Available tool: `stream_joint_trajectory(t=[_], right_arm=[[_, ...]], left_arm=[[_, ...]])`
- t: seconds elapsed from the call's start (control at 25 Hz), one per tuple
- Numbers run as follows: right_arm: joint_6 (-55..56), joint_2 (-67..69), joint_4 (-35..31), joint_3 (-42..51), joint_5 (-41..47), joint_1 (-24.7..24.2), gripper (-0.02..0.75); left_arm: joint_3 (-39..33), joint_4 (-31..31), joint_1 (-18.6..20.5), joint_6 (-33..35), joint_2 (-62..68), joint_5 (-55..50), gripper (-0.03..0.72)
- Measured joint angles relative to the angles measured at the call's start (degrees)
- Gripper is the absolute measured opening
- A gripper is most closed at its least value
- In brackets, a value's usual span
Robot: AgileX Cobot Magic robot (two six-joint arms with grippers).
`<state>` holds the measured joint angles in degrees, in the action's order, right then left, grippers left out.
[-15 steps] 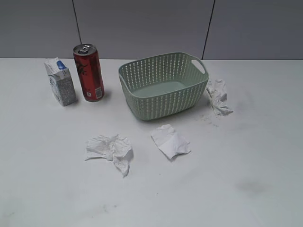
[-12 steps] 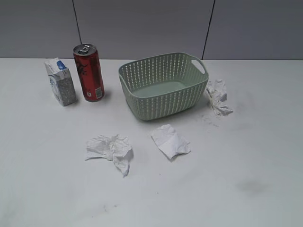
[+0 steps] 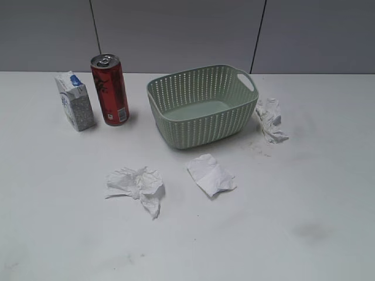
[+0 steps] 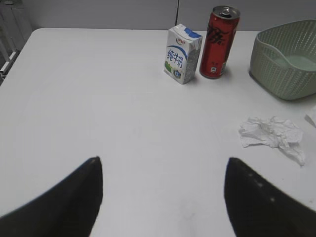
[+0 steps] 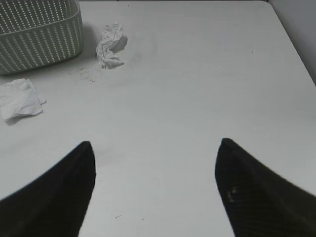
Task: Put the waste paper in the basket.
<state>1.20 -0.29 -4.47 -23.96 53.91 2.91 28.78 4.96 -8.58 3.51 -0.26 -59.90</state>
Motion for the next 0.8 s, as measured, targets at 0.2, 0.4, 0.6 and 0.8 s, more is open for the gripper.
stream_joint_trajectory(t=[0.2, 0.4, 0.6, 0.8], right_arm=[[0.00, 0.00, 0.00, 0.00, 0.00, 0.00, 0.570], [0.00, 0.00, 0.00, 0.00, 0.00, 0.00, 0.570], [0.00, 0.00, 0.00, 0.00, 0.00, 0.00, 0.570], [0.00, 0.00, 0.00, 0.00, 0.00, 0.00, 0.570]], left_arm=[[0.00, 0.00, 0.00, 0.00, 0.00, 0.00, 0.585], [0.00, 0.00, 0.00, 0.00, 0.00, 0.00, 0.585], [0.00, 0.00, 0.00, 0.00, 0.00, 0.00, 0.585], [0.00, 0.00, 0.00, 0.00, 0.00, 0.00, 0.585]])
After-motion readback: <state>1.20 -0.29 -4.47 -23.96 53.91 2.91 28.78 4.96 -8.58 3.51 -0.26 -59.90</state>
